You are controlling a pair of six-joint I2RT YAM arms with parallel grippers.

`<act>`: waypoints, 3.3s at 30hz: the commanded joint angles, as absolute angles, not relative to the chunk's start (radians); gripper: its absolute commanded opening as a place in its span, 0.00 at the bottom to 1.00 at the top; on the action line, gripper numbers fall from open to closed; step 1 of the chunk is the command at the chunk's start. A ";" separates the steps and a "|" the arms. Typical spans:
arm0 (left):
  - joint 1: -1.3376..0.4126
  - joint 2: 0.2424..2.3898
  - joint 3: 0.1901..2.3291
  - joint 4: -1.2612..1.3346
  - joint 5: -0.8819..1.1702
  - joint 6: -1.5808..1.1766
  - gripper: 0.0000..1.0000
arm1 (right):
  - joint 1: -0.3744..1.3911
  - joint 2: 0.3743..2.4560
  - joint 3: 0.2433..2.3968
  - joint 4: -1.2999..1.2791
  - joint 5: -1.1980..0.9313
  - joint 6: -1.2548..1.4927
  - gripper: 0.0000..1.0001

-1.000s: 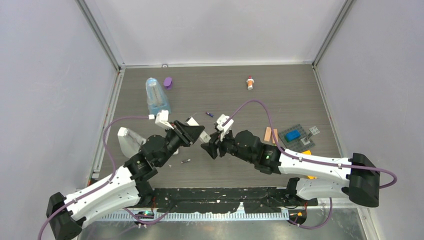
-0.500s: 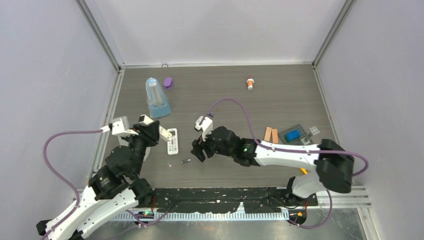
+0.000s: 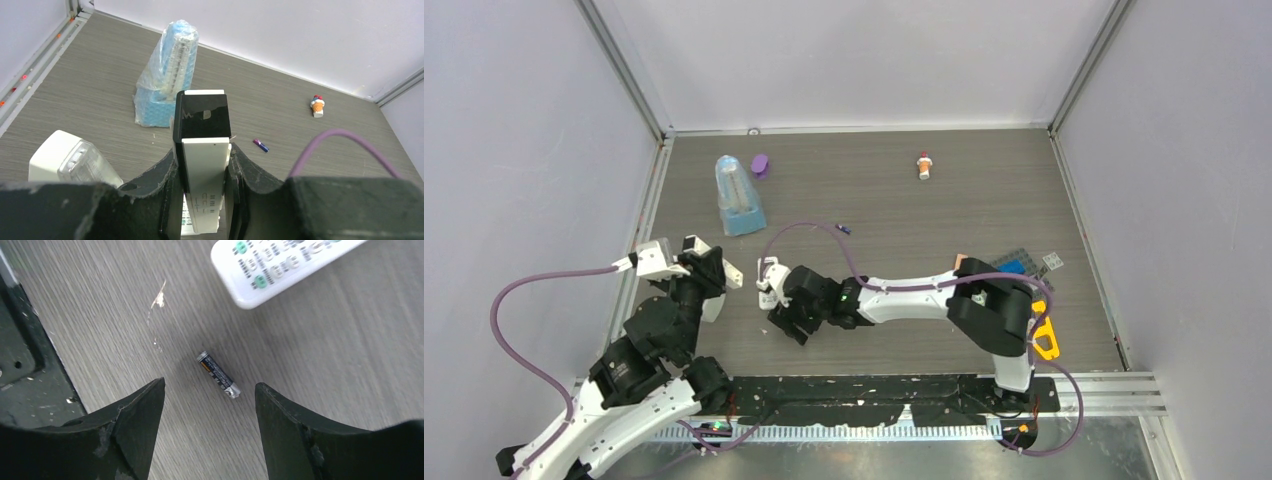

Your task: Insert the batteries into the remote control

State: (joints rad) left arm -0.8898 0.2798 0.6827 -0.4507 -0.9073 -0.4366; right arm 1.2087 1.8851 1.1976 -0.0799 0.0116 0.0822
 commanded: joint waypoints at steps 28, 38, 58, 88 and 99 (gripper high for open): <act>-0.886 0.362 0.660 -0.309 -0.466 -0.256 0.00 | 1.183 1.771 1.148 -0.250 0.166 0.230 0.06; -0.675 0.578 0.531 0.047 0.247 -0.462 0.00 | 1.140 1.415 0.891 -0.247 0.306 0.334 0.05; -0.564 0.854 0.464 0.327 0.422 -1.002 0.00 | 1.137 1.024 0.914 -0.290 0.209 0.440 0.10; -0.552 0.907 0.420 0.391 0.362 -1.180 0.00 | 1.145 1.236 1.107 -0.485 0.138 0.479 0.14; -0.552 0.906 0.412 0.411 0.385 -1.196 0.00 | 1.145 1.293 1.137 -0.519 0.173 0.476 0.17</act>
